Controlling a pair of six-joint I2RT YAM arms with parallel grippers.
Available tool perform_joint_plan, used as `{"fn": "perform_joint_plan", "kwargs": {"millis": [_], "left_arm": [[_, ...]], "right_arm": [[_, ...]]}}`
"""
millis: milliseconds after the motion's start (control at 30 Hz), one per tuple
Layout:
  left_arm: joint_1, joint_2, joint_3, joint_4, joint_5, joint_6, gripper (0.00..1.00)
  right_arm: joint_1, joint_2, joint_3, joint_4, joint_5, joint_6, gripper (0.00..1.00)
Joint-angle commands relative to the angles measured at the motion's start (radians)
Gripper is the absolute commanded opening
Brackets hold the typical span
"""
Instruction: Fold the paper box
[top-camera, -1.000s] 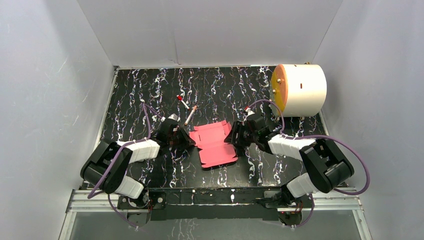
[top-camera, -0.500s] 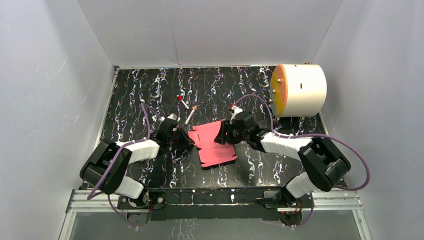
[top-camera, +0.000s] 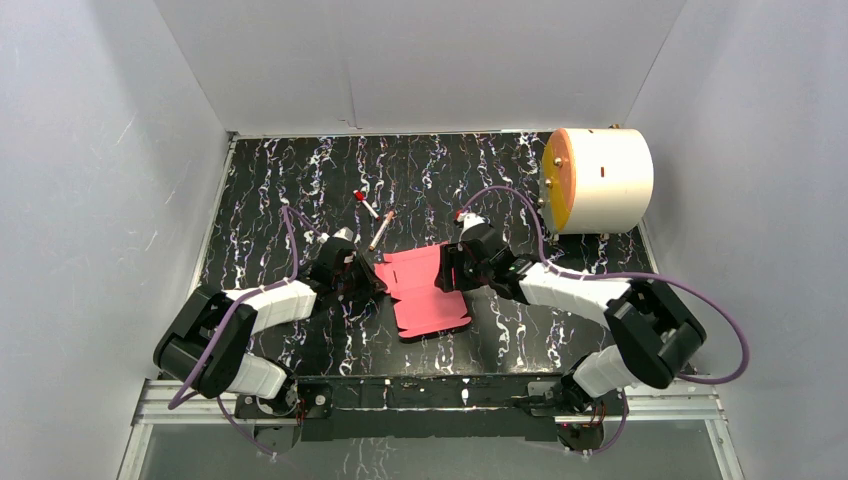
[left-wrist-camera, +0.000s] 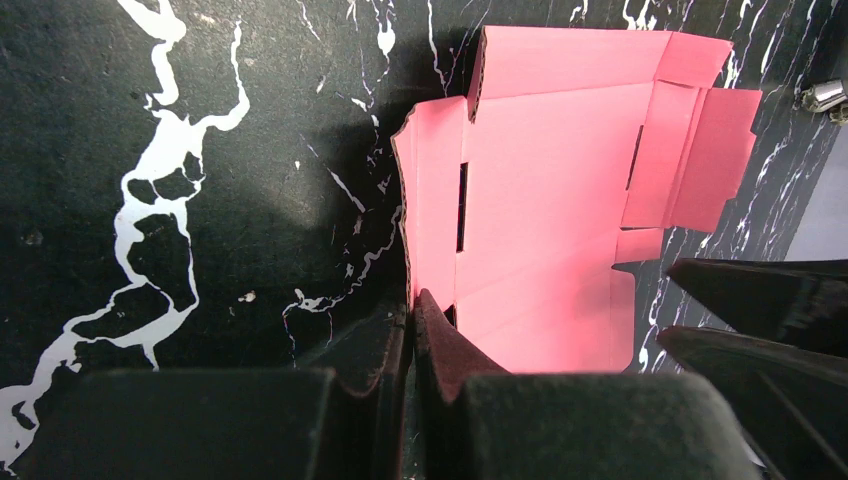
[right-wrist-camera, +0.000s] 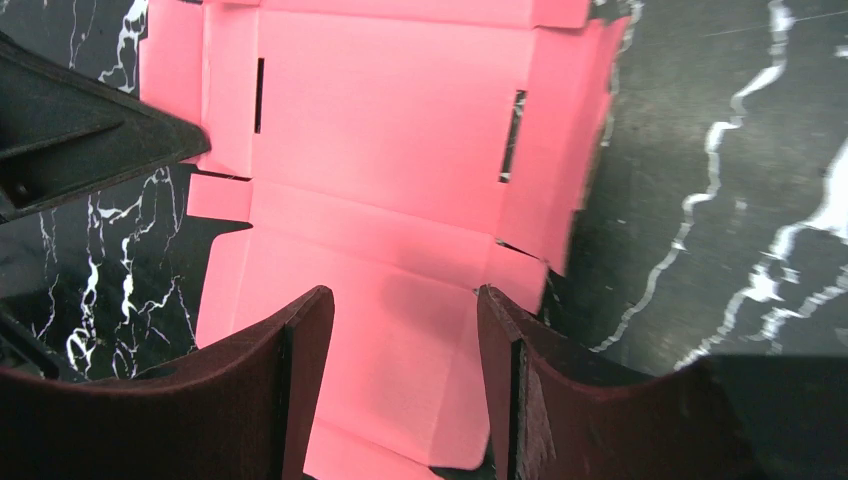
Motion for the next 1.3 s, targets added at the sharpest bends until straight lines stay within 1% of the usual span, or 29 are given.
{"fn": "perform_joint_plan", "kwargs": {"millis": [0,100,233,367,567,767,1000,1167,1267], "left_arm": [[-0.003,-0.038,0.026,-0.023,-0.021,0.028,0.02],[-0.003,-0.038,0.027,-0.023,-0.020,0.027,0.02],[-0.002,-0.038,0.028,-0.021,-0.018,0.028,0.02],[-0.002,-0.035,0.031,-0.022,-0.013,0.027,0.02],[-0.003,-0.040,0.032,-0.024,-0.015,0.028,0.02],[-0.002,-0.035,0.035,-0.022,-0.009,0.024,0.02],[-0.004,-0.033,0.038,-0.021,-0.010,0.023,0.02],[-0.007,-0.036,0.041,-0.028,-0.013,0.026,0.02],[-0.009,-0.042,0.042,-0.032,-0.018,0.027,0.02]], "right_arm": [[-0.017,-0.092,0.012,-0.075,0.117,-0.040,0.64],[-0.032,-0.102,-0.024,-0.074,0.136,-0.007,0.63],[-0.034,-0.084,-0.063,0.004,0.138,0.026,0.64],[-0.034,-0.023,-0.061,0.063,0.122,0.040,0.63],[-0.034,0.030,-0.031,0.109,0.047,0.026,0.60],[-0.033,0.022,-0.023,0.115,-0.028,0.030,0.53],[-0.023,0.012,-0.007,0.093,-0.055,0.031,0.44],[-0.006,0.049,0.021,0.079,-0.044,0.026,0.42],[0.018,0.072,0.060,0.041,-0.003,0.029,0.42]]}}
